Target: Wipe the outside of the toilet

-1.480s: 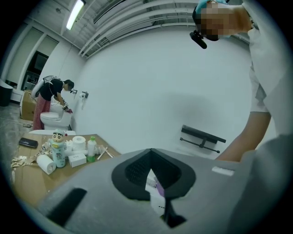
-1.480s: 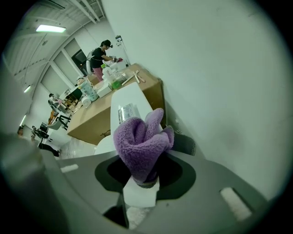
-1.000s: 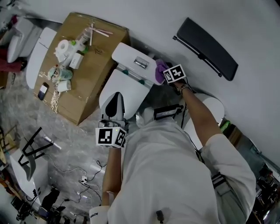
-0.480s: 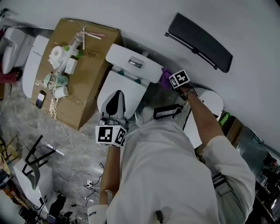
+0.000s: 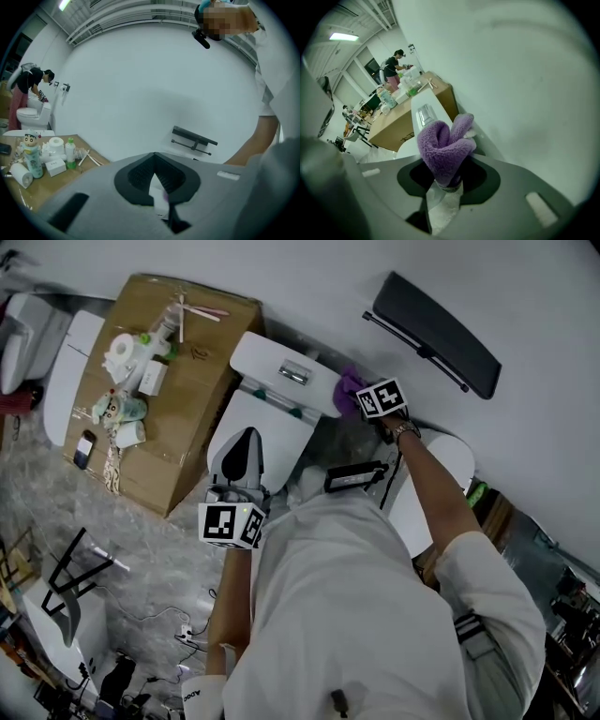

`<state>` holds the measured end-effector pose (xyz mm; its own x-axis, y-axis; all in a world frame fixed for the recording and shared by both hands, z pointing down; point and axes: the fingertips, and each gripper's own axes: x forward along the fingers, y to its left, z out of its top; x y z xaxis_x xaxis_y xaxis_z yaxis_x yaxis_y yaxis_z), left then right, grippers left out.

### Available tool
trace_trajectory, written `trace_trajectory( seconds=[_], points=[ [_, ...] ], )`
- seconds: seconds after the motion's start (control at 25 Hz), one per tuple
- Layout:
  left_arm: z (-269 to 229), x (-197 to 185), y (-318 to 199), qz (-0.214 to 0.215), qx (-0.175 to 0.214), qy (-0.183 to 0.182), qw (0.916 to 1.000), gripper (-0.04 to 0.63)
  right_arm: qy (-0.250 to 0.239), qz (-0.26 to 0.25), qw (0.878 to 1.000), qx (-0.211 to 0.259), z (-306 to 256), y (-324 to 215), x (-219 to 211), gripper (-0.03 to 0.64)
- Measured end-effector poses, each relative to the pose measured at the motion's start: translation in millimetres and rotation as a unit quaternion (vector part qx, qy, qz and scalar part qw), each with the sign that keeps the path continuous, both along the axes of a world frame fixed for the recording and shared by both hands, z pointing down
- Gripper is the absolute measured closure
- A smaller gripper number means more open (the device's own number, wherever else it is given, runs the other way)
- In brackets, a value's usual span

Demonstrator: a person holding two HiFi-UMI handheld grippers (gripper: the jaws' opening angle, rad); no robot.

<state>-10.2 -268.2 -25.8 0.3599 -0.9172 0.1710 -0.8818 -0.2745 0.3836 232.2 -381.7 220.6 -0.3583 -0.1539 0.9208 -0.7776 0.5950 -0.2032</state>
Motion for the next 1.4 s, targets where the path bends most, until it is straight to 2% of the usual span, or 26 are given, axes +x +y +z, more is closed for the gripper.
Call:
trace_trajectory(
  seconds=[0.16, 0.32, 0.56, 0.72, 0.84, 1.04, 1.4],
  points=[
    [-3.6, -11.7, -1.6, -0.017, 0.003, -0.011, 0.9998, 0.591, -0.033, -0.047, 0.998, 0.013, -10.3, -23.8, -62.6, 0.483],
    [-4.3, -32.1, 2.8, -0.059, -0.001, -0.015, 0.9981, 0.591, -0.049, -0.093, 0.994, 0.013, -9.1, -39.7, -118.8, 0.483],
    [-0.5, -60.6, 23.4, -0.131, -0.013, -0.016, 0.9912, 0.591, -0.043, -0.148, 0.988, 0.005, 2.8, -44.2, -168.3, 0.483],
    [4.4, -68.4, 32.6, -0.152, -0.018, -0.013, 0.9881, 0.591, -0.038, -0.147, 0.988, -0.008, 15.6, -40.9, -165.9, 0.482],
    [8.6, -66.6, 32.8, -0.152, -0.02, -0.009, 0.9882, 0.591, -0.046, -0.13, 0.99, -0.011, 18.0, -40.1, -157.7, 0.482],
    [10.8, -52.2, 24.1, -0.125, -0.019, -0.005, 0.992, 0.591, -0.037, -0.107, 0.993, -0.014, 20.8, -36.7, -128.2, 0.482],
    [15.2, -25.3, 7.4, -0.061, -0.016, -0.003, 0.998, 0.591, 0.0, -0.048, 0.998, -0.032, 32.1, -16.2, -48.8, 0.482]
  ],
)
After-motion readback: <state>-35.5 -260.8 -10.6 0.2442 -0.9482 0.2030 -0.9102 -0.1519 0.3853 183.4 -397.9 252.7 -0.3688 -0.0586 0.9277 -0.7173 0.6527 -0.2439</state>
